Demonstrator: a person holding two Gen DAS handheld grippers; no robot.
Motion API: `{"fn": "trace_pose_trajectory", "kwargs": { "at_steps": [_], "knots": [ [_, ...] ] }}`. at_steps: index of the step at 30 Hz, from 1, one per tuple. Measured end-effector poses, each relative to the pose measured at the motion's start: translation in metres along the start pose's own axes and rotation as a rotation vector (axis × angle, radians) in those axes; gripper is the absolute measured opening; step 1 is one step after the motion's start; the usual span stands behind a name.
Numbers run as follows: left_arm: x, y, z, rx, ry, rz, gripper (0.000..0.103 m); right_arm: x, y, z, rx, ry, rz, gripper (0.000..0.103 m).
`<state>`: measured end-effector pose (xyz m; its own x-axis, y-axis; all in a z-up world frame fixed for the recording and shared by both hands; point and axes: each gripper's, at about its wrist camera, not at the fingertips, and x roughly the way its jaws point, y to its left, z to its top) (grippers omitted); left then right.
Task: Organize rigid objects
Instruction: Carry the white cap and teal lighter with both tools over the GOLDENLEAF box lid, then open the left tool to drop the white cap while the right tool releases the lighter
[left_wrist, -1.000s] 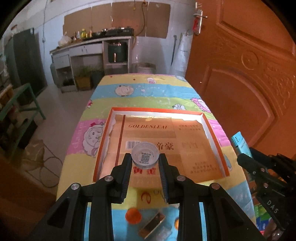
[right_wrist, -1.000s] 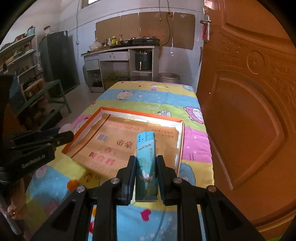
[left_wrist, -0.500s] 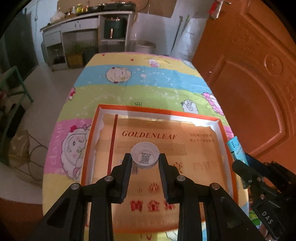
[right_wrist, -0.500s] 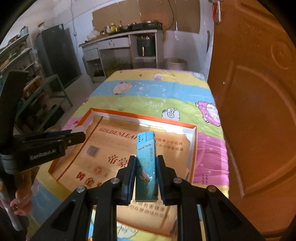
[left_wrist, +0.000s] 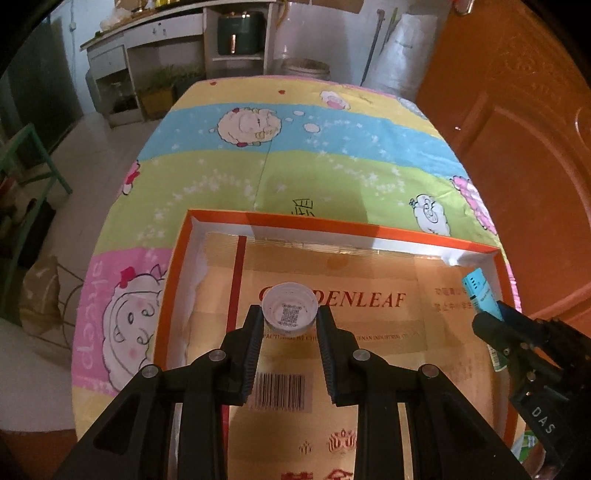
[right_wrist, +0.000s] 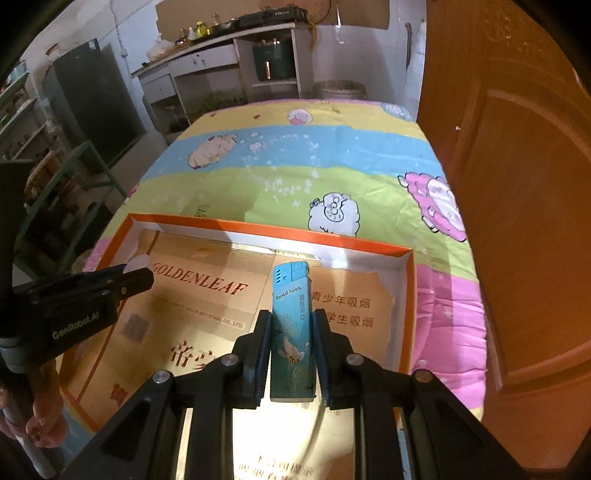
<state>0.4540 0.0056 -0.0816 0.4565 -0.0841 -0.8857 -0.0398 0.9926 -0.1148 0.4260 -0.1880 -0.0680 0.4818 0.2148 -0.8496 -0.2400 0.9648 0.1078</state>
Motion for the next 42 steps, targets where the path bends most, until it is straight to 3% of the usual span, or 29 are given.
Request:
{"fn": "trace_pose_trajectory", "kwargs": {
  "at_steps": [13, 16, 18, 20, 22, 29, 32, 42],
  "knots": [
    [0.026, -0.005, 0.003, 0.062, 0.022, 0.032, 0.031, 0.030, -0.009, -0.003, 0.051, 0.051, -0.021, 0.023],
    [0.027, -0.011, 0.000, 0.105, 0.006, 0.042, 0.038, 0.030, -0.012, -0.004, 0.058, 0.042, -0.035, 0.024],
    [0.028, -0.014, -0.003, 0.138, -0.007, 0.012, 0.058, 0.030, -0.013, -0.005, 0.064, 0.040, -0.033, 0.031],
    [0.030, -0.018, -0.005, 0.164, -0.026, -0.003, 0.066, 0.029, -0.012, -0.005, 0.061, 0.038, -0.042, 0.052],
    [0.030, -0.019, -0.006, 0.161, -0.032, -0.008, 0.070, 0.028, -0.011, -0.006, 0.057, 0.032, -0.057, 0.060],
    [0.029, -0.017, -0.006, 0.122, -0.016, 0.016, 0.070, 0.002, -0.008, -0.013, 0.043, -0.037, -0.075, 0.060],
    [0.021, -0.010, -0.005, 0.070, -0.024, -0.050, 0.063, -0.013, -0.008, -0.015, 0.046, -0.067, -0.079, 0.060],
    [-0.049, -0.013, -0.023, 0.066, -0.128, -0.109, 0.062, -0.067, -0.002, -0.034, 0.074, -0.136, -0.055, 0.060]
  ]
}}
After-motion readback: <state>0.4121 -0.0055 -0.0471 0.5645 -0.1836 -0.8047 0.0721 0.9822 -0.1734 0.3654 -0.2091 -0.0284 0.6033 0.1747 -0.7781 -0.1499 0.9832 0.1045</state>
